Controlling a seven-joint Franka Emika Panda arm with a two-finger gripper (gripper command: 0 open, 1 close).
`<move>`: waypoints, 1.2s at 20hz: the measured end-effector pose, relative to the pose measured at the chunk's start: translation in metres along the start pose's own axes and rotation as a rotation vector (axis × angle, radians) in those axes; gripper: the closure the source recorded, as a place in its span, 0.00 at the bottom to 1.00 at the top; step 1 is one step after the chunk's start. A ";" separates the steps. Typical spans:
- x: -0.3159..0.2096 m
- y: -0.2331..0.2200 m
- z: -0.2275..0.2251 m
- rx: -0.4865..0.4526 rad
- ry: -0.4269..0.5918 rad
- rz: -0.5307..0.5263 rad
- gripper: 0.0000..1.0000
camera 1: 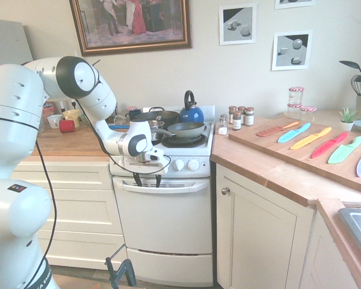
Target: Open the oven
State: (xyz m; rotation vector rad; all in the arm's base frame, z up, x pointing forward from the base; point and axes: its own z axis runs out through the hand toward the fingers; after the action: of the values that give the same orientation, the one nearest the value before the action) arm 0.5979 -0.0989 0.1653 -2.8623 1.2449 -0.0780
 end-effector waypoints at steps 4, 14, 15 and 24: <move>0.004 0.008 0.000 0.011 -0.012 -0.018 0.00; -0.048 0.154 0.067 -0.103 -0.147 -0.096 0.00; -0.062 0.173 0.075 -0.118 -0.154 -0.096 0.00; -0.109 0.262 0.047 -0.158 -0.153 -0.103 0.00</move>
State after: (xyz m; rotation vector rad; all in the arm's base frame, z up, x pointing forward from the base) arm 0.3347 -0.1984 0.1044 -2.9953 1.1236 0.2436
